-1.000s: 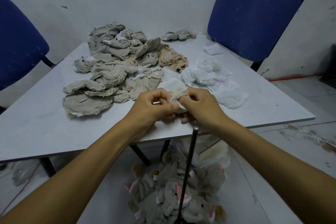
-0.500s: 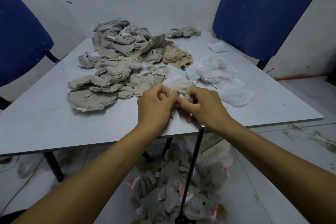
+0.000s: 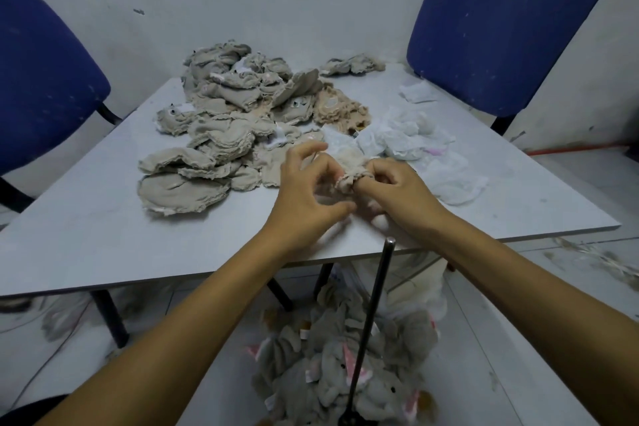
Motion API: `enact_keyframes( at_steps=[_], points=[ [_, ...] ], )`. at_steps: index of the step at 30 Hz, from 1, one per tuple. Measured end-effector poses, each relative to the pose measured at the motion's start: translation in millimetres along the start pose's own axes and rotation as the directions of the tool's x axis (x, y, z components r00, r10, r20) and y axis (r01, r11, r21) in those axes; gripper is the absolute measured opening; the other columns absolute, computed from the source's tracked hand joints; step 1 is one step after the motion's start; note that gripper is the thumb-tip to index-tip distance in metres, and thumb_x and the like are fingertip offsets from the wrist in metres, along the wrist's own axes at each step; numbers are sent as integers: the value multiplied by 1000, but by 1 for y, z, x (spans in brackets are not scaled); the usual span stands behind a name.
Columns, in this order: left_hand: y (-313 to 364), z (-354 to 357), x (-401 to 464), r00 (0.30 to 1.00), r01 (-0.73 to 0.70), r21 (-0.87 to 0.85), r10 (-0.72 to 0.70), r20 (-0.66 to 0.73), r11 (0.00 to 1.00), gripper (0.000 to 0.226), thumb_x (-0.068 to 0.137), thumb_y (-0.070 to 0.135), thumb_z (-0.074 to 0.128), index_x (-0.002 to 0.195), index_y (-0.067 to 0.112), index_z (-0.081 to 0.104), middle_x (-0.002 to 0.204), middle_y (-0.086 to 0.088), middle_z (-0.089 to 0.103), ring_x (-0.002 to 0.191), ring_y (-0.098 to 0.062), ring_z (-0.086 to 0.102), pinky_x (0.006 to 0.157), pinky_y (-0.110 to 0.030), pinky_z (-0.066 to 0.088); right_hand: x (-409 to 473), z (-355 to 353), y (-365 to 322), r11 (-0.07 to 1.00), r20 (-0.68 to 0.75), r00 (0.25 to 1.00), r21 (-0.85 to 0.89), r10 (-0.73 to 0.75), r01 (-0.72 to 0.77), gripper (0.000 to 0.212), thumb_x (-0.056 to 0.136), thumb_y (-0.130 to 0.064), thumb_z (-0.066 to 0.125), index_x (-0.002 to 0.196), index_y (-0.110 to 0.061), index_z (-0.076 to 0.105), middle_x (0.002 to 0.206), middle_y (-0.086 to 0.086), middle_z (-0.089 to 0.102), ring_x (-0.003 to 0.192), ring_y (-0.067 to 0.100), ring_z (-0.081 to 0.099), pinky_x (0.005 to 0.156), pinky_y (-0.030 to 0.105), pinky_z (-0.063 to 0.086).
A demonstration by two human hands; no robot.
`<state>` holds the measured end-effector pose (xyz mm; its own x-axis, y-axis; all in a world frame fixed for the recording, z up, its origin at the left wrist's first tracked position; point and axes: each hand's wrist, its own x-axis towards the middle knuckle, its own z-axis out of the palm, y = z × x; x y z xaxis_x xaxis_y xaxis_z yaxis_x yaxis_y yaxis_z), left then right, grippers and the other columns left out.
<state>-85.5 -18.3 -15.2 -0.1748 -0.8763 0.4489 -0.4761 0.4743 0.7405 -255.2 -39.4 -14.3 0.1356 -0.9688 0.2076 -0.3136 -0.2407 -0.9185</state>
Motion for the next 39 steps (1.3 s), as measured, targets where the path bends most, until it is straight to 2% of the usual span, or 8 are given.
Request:
enact_keyframes(
  at_steps=[5, 10, 17, 23, 26, 30, 33, 39],
  points=[
    [-2, -4, 5, 988, 6, 37, -12, 152, 999, 72, 74, 33, 85, 124, 47, 35, 108, 13, 59, 93, 2, 62, 75, -15, 52, 4, -3, -4, 998, -44, 997, 33, 59, -57, 23, 73, -18, 65, 58, -15, 48, 64, 9, 45, 64, 23, 46, 61, 39, 40],
    [-11, -5, 12, 994, 91, 74, -94, 49, 993, 44, 72, 31, 84, 112, 35, 66, 93, 20, 68, 87, 7, 60, 69, -4, 40, 5, -4, -6, 919, 6, 982, 352, 189, -179, 24, 90, -13, 68, 103, -22, 50, 97, 9, 58, 70, 16, 65, 61, 33, 60],
    [-18, -9, 16, 976, 215, 25, -215, -37, 976, 10, 88, 30, 71, 92, 38, 67, 84, 19, 70, 80, 7, 62, 67, -14, 42, -5, -4, -7, 971, -17, 978, -119, -209, 206, 14, 91, -19, 69, 103, -26, 66, 108, 0, 59, 92, 14, 63, 83, 36, 57],
    [-13, -12, 14, 959, 271, -394, -282, 32, 878, 50, 77, -2, 78, 123, 15, 65, 104, -1, 75, 97, -15, 71, 81, -28, 57, -3, -6, -9, 930, -20, 953, -229, -301, 289, 11, 90, -28, 72, 99, -24, 67, 105, -7, 55, 92, 7, 62, 81, 24, 53],
    [-12, -13, 13, 977, 215, -245, -211, 43, 946, 50, 72, -3, 80, 117, 17, 68, 105, 1, 73, 100, -15, 68, 88, -28, 55, -5, -9, -8, 947, -85, 954, -179, -286, 268, 9, 95, -24, 66, 104, -22, 64, 93, -1, 60, 80, 12, 65, 63, 37, 61],
    [-10, -13, 14, 985, 175, -135, -172, 30, 975, 48, 74, 3, 81, 118, 18, 69, 109, 1, 72, 103, -19, 66, 95, -43, 52, -6, -17, -9, 794, 31, 893, -444, -449, 414, 22, 89, -21, 73, 110, -17, 67, 102, -3, 54, 83, 11, 61, 76, 26, 52],
    [-9, -16, 15, 982, 152, -15, -149, 113, 988, 50, 73, 11, 84, 118, 26, 68, 107, 5, 72, 103, -17, 65, 95, -38, 51, -4, -17, -11, 771, -88, 854, -486, -512, 412, 5, 90, -12, 71, 93, -9, 71, 92, -3, 55, 78, 15, 56, 72, 31, 48],
    [-12, -29, 22, 987, -8, 284, -38, 157, 959, 34, 74, -6, 70, 102, 13, 73, 93, 0, 73, 93, -19, 66, 79, -32, 52, 2, -13, -16, 998, -229, 972, -42, -50, 42, 30, 97, -15, 61, 71, -29, 65, 73, -9, 61, 65, 1, 57, 54, 23, 53]
  ],
)
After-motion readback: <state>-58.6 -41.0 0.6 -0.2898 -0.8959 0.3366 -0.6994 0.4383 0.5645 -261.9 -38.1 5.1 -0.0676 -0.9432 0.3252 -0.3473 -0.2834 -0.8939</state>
